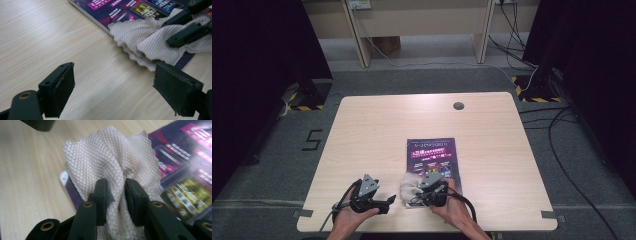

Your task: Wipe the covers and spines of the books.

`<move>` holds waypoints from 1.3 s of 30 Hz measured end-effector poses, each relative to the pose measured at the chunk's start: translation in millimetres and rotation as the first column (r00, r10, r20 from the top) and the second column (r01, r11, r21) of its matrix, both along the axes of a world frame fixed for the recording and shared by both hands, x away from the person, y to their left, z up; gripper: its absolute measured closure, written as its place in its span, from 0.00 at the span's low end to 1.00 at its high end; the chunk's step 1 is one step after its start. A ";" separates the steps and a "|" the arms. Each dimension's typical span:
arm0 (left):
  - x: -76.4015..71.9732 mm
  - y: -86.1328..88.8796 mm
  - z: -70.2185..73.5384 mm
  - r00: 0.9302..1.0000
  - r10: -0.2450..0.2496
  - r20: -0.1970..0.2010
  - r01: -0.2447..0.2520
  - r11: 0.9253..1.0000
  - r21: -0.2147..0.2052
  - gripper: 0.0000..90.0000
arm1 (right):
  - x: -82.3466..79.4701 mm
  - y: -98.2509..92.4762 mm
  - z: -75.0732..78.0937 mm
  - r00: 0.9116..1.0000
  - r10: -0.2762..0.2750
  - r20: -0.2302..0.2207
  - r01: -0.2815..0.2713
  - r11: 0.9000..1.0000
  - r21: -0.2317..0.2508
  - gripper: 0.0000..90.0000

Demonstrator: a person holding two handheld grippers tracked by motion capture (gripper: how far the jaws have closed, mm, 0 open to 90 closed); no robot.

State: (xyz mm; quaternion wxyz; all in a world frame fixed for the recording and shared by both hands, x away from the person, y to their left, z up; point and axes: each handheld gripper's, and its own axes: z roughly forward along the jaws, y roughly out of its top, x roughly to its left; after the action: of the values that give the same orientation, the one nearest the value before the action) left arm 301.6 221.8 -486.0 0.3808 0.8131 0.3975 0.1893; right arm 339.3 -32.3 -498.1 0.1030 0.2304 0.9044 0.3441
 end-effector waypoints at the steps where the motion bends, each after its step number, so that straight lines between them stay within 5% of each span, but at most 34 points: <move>1: 0.1 0.5 0.1 1.000 0.002 0.001 -0.002 1.000 -0.001 0.18 | 1.3 -3.8 0.4 1.000 -0.007 0.007 0.007 1.000 -0.007 0.80; 7: 0.3 3.1 0.3 1.000 0.006 -0.002 -0.006 1.000 -0.002 0.18 | 7.3 -44.3 2.5 0.995 -0.103 -0.002 0.103 0.995 -0.016 0.80; 13: 0.7 5.0 0.2 1.000 0.009 -0.004 -0.009 1.000 0.001 0.18 | 9.5 -87.3 4.5 0.979 -0.206 0.002 0.206 0.978 -0.025 0.80; 18: 1.0 5.1 0.1 1.000 0.010 -0.004 -0.010 1.000 0.002 0.18 | 7.2 -103.5 4.8 0.971 -0.240 0.003 0.240 0.971 -0.023 0.80; 25: 1.9 5.2 -0.6 1.000 0.011 -0.007 -0.011 1.000 0.001 0.18 | 2.8 -87.0 4.3 0.982 -0.191 0.008 0.191 0.981 -0.024 0.80; 32: 3.5 7.4 -0.7 1.000 0.024 -0.006 -0.024 1.000 0.003 0.18 | -1.5 -42.9 2.0 0.996 -0.091 0.023 0.092 0.995 -0.027 0.80; 39: 4.0 8.2 -0.9 1.000 0.029 -0.005 -0.029 1.000 -0.001 0.18 | -10.8 -6.2 0.6 1.000 -0.003 0.023 0.003 1.000 -0.017 0.80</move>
State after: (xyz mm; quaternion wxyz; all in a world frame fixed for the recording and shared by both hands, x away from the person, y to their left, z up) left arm 305.6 230.0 -486.9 0.3774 0.8076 0.4102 0.1925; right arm 328.5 -38.5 -497.5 0.1159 0.2270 0.9057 0.3387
